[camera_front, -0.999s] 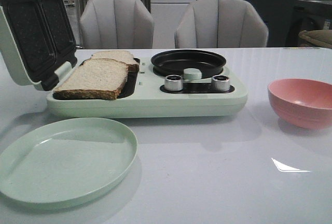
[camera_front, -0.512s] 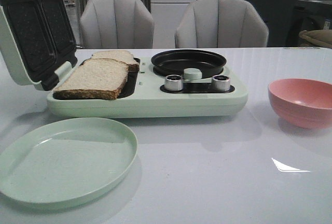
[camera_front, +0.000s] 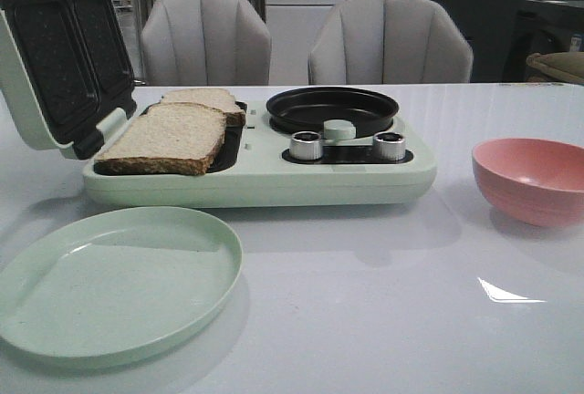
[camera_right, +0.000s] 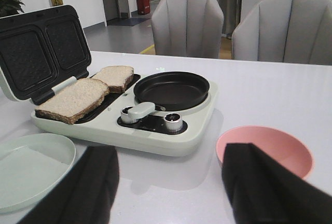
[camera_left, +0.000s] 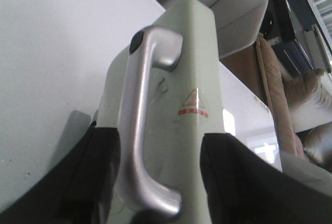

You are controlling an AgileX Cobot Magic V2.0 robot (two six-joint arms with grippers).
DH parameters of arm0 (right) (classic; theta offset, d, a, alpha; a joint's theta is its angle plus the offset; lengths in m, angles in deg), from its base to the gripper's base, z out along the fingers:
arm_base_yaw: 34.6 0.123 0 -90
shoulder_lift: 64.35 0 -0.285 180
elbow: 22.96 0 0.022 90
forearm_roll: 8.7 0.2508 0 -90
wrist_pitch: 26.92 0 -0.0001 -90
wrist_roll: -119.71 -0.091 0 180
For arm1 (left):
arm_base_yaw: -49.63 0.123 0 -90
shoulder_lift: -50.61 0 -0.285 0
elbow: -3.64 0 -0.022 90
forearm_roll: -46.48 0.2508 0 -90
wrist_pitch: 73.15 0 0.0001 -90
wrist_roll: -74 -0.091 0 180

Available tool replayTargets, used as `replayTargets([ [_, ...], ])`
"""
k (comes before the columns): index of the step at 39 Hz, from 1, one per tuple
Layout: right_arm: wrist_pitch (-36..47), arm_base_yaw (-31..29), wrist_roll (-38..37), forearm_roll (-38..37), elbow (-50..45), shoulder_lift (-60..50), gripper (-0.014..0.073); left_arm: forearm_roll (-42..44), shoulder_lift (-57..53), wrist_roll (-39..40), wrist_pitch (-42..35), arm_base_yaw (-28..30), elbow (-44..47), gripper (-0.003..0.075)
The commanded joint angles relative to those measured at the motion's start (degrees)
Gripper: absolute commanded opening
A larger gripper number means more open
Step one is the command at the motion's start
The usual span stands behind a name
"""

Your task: Make breakfast with bread and shrimp

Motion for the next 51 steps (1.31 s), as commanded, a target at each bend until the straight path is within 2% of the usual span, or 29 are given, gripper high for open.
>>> replayTargets([
  [1, 5.06, -0.43, 0.07, -0.11, 1.49, 0.53, 0.0531, -6.05, 0.63, -1.28, 2.87, 0.13, -1.96, 0.0383],
  [7, 5.06, -0.43, 0.07, -0.11, 1.49, 0.53, 0.0531, -7.80, 4.13, -1.82, 4.75, -0.07, -1.96, 0.0383],
  [14, 5.06, -0.43, 0.07, -0.11, 1.49, 0.53, 0.0531, -15.39, 5.14, -10.92, 11.81, -0.86, -1.96, 0.0383],
  [20, 5.06, -0.43, 0.07, -0.11, 1.49, 0.53, 0.0531, -19.44, 5.14, -16.62, 13.20, -4.12, -1.96, 0.0383],
  [25, 5.06, -0.43, 0.07, -0.11, 1.49, 0.53, 0.0531, -18.82, 5.14, -19.94, 10.70, -9.45, -1.96, 0.0383],
  [33, 5.06, -0.43, 0.07, -0.11, 1.49, 0.53, 0.0531, -13.01, 5.92, -23.20, -0.39, -19.69, -1.96, 0.0385],
  [38, 5.06, -0.43, 0.07, -0.11, 1.49, 0.53, 0.0531, -12.64, 8.06, -25.00, -2.71, -24.13, -1.96, 0.0386],
  [43, 5.06, -0.43, 0.07, -0.11, 1.49, 0.53, 0.0531, -11.97, 11.35, -25.00, -3.24, -26.64, -1.96, 0.0388],
  [51, 5.06, -0.43, 0.07, -0.11, 1.49, 0.53, 0.0531, -11.13, 13.84, -25.00, -2.90, -27.40, -1.96, 0.0388],
])
